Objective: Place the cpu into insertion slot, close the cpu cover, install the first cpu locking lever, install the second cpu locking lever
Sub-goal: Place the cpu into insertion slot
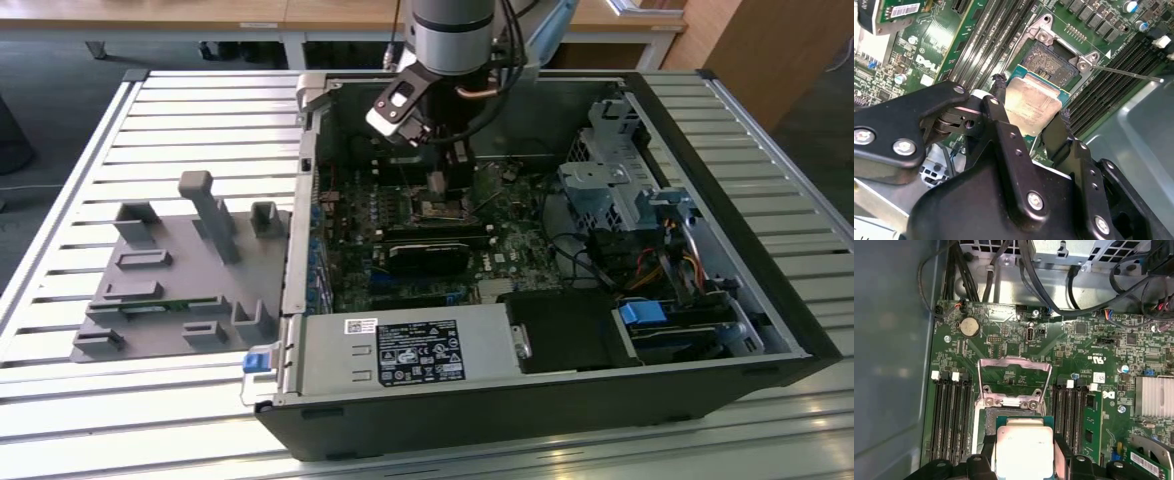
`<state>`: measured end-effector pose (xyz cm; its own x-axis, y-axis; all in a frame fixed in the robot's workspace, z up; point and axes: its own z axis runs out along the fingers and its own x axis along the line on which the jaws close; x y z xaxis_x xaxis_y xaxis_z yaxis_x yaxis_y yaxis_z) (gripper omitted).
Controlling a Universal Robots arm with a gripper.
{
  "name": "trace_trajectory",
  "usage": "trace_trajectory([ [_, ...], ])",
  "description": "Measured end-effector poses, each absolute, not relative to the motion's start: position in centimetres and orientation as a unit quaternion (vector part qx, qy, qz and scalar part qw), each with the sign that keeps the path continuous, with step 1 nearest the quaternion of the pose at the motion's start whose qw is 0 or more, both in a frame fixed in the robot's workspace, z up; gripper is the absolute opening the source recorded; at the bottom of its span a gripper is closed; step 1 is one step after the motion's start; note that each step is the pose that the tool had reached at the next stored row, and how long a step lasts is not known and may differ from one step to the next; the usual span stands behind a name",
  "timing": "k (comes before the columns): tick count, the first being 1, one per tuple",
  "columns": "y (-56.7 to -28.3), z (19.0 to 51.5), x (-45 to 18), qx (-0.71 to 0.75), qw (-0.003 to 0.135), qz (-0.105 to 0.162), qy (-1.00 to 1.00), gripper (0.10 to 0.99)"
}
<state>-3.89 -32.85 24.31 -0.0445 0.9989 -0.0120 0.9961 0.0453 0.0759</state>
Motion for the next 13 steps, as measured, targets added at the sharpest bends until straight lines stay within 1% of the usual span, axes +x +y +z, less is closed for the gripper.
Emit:
trace_trajectory([
  [13, -32.4, 22.6, -4.2, 0.698, 0.031, 0.023, 0.715, 0.541],
])
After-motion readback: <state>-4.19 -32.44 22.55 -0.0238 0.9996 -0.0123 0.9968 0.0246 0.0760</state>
